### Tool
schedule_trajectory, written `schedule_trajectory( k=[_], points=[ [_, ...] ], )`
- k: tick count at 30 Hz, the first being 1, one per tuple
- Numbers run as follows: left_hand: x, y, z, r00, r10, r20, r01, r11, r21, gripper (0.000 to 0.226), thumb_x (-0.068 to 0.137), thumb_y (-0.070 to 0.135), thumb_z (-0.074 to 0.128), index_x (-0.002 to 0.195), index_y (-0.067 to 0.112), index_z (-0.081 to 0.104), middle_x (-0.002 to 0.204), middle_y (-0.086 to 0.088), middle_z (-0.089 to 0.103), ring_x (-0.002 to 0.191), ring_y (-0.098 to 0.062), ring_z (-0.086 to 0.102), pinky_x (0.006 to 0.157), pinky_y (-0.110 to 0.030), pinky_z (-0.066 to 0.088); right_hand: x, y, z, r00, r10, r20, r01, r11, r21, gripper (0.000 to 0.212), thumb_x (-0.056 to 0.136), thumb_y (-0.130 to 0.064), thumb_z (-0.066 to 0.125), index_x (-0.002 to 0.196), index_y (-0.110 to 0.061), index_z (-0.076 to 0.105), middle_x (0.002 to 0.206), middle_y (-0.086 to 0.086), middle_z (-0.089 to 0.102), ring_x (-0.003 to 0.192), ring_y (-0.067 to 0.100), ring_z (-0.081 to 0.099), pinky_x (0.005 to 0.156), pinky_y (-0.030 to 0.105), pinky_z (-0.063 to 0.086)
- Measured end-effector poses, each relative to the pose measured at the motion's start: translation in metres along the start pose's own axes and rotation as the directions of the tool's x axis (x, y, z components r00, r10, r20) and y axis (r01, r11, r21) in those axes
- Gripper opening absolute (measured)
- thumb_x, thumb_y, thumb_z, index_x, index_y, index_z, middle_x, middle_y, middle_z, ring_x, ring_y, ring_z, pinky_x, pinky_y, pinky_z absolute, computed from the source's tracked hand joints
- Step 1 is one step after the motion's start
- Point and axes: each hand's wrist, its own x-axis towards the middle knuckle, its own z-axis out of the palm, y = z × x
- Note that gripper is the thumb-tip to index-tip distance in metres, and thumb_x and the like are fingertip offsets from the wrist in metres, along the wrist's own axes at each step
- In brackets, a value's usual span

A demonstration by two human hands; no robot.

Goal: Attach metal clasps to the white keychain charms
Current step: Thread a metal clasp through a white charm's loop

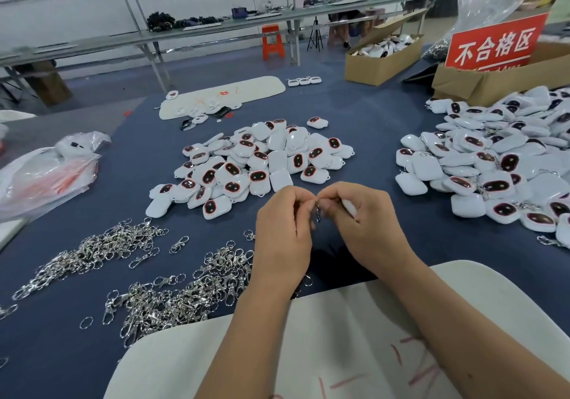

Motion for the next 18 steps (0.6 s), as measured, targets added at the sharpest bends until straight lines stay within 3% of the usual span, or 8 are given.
schedule_trajectory(
  k=[3, 8, 12, 14, 16, 18],
  points=[
    [0.0009, 0.0022, 0.0025, 1.000, -0.015, 0.015, 0.016, 0.996, -0.085, 0.017, 0.097, 0.012, 0.057, 0.085, 0.021, 0.066, 0.069, 0.006, 0.065, 0.065, -0.014, 0.062, 0.066, -0.024, 0.050, 0.0000, 0.0016, -0.0029, 0.995, 0.098, 0.029, -0.101, 0.980, 0.170, 0.022, 0.098, -0.001, 0.065, 0.084, -0.016, 0.074, 0.073, -0.009, 0.069, 0.068, 0.003, 0.061, 0.069, 0.011, 0.043],
    [0.0006, 0.0053, 0.0044, 0.999, -0.036, 0.000, 0.036, 0.989, -0.143, 0.013, 0.096, 0.014, 0.059, 0.086, 0.020, 0.066, 0.068, 0.005, 0.066, 0.064, -0.013, 0.063, 0.066, -0.022, 0.050, 0.0001, 0.0036, -0.0027, 0.989, 0.145, 0.036, -0.149, 0.943, 0.296, 0.024, 0.099, -0.002, 0.065, 0.083, -0.016, 0.074, 0.072, -0.003, 0.070, 0.063, 0.008, 0.055, 0.067, 0.029, 0.046],
    [0.0009, 0.0042, 0.0045, 0.999, -0.044, -0.013, 0.042, 0.993, -0.112, 0.015, 0.096, 0.009, 0.059, 0.085, 0.017, 0.066, 0.068, 0.007, 0.066, 0.066, -0.012, 0.063, 0.065, -0.018, 0.048, 0.0006, 0.0024, -0.0014, 0.988, 0.149, 0.032, -0.152, 0.950, 0.272, 0.019, 0.098, -0.003, 0.067, 0.088, -0.017, 0.075, 0.073, -0.008, 0.071, 0.065, 0.005, 0.061, 0.067, 0.019, 0.047],
    [0.0006, 0.0040, 0.0043, 0.999, -0.035, -0.010, 0.035, 0.997, -0.062, 0.017, 0.096, 0.007, 0.059, 0.083, 0.017, 0.065, 0.068, 0.007, 0.064, 0.068, -0.013, 0.061, 0.065, -0.021, 0.048, 0.0012, 0.0017, 0.0013, 0.987, 0.159, 0.001, -0.156, 0.968, 0.197, 0.012, 0.097, -0.008, 0.070, 0.102, -0.019, 0.070, 0.076, -0.009, 0.072, 0.071, 0.006, 0.065, 0.070, 0.015, 0.047],
    [0.0002, 0.0031, 0.0038, 1.000, -0.020, 0.001, 0.020, 1.000, -0.009, 0.019, 0.096, 0.005, 0.057, 0.082, 0.017, 0.062, 0.070, 0.008, 0.062, 0.070, -0.014, 0.060, 0.066, -0.025, 0.047, 0.0021, 0.0042, 0.0031, 0.979, 0.204, -0.020, -0.199, 0.971, 0.133, 0.027, 0.096, -0.012, 0.072, 0.117, -0.020, 0.058, 0.079, -0.007, 0.069, 0.073, 0.009, 0.060, 0.071, 0.017, 0.045],
    [-0.0004, 0.0017, 0.0032, 0.999, -0.011, 0.031, 0.010, 0.999, 0.033, 0.020, 0.096, 0.004, 0.055, 0.082, 0.017, 0.060, 0.072, 0.007, 0.061, 0.073, -0.014, 0.059, 0.068, -0.028, 0.047, 0.0034, 0.0079, 0.0019, 0.968, 0.250, 0.007, -0.249, 0.959, 0.137, 0.041, 0.095, -0.003, 0.067, 0.126, -0.021, 0.048, 0.088, -0.006, 0.064, 0.073, 0.004, 0.055, 0.070, 0.015, 0.042]
  ],
)
